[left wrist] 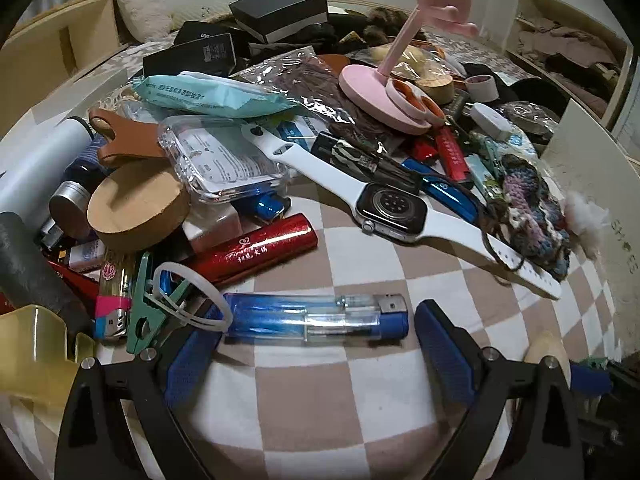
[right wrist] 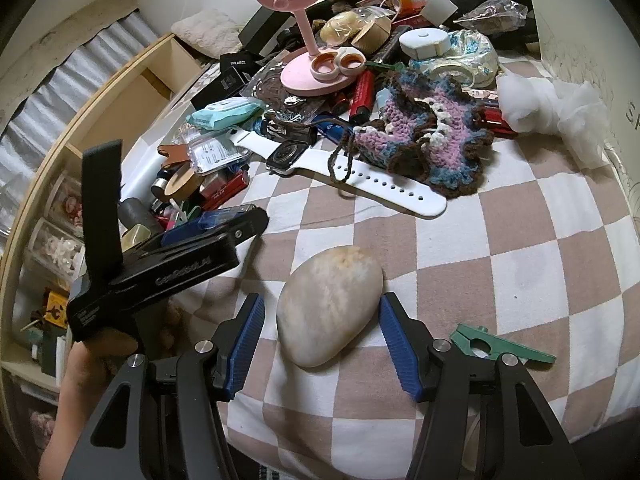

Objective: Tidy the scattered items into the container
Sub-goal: 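Close left tool on blue lighter while right tool closes around beige stone, then lift blue lighter with left tool while right tool carries stone toward white box, then lower lighter into white box and open left tool while right tool releases stone inside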

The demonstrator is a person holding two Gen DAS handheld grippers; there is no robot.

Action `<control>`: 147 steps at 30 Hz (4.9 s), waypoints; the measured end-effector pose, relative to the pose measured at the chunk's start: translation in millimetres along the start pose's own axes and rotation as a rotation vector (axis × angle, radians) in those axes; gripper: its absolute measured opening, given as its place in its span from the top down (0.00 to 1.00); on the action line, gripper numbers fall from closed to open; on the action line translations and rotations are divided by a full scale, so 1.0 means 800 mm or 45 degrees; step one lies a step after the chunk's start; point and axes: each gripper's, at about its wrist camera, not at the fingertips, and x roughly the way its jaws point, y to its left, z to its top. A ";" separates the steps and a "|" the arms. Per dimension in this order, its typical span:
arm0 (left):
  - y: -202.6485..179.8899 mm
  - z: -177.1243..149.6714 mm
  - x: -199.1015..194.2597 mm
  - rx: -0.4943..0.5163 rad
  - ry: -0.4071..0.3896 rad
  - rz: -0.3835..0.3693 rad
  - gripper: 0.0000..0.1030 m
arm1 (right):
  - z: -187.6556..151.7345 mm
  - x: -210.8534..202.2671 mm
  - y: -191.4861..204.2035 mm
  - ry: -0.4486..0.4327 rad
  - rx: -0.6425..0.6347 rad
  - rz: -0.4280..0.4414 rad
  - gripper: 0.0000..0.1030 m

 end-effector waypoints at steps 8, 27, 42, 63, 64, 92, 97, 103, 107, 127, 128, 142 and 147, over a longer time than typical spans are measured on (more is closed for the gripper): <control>0.002 -0.003 -0.005 0.001 -0.027 0.019 0.15 | -0.029 -0.011 0.012 -0.064 -0.054 -0.006 0.41; -0.003 -0.012 -0.019 -0.023 -0.032 -0.011 0.16 | -0.011 0.027 0.044 -0.074 -0.258 -0.306 0.40; -0.002 -0.017 -0.029 -0.049 -0.048 -0.057 0.16 | -0.013 0.019 0.042 -0.106 -0.257 -0.321 0.50; -0.012 -0.030 -0.078 -0.059 -0.131 -0.063 0.16 | -0.015 -0.025 0.018 -0.091 0.016 -0.078 0.50; -0.012 -0.029 -0.081 -0.062 -0.135 -0.069 0.16 | -0.013 -0.029 0.016 -0.101 0.029 -0.073 0.50; -0.070 0.052 -0.237 0.043 -0.461 -0.135 0.16 | 0.058 -0.211 0.026 -0.512 -0.040 -0.075 0.50; -0.091 0.060 -0.257 0.066 -0.498 -0.148 0.16 | 0.063 -0.249 0.014 -0.584 -0.026 -0.082 0.50; -0.124 0.070 -0.276 0.098 -0.532 -0.185 0.15 | 0.069 -0.296 -0.007 -0.669 -0.021 -0.116 0.50; -0.145 0.078 -0.285 0.110 -0.546 -0.232 0.15 | 0.073 -0.326 -0.024 -0.710 -0.012 -0.147 0.50; -0.261 0.110 -0.276 0.245 -0.554 -0.351 0.15 | 0.075 -0.408 -0.118 -0.792 0.073 -0.303 0.50; -0.267 0.111 -0.274 0.253 -0.550 -0.355 0.15 | 0.076 -0.407 -0.123 -0.788 0.080 -0.306 0.50; -0.324 0.110 -0.230 0.315 -0.470 -0.393 0.15 | 0.045 -0.370 -0.195 -0.657 0.208 -0.361 0.50; -0.334 0.108 -0.218 0.327 -0.443 -0.404 0.15 | 0.034 -0.345 -0.210 -0.592 0.234 -0.377 0.50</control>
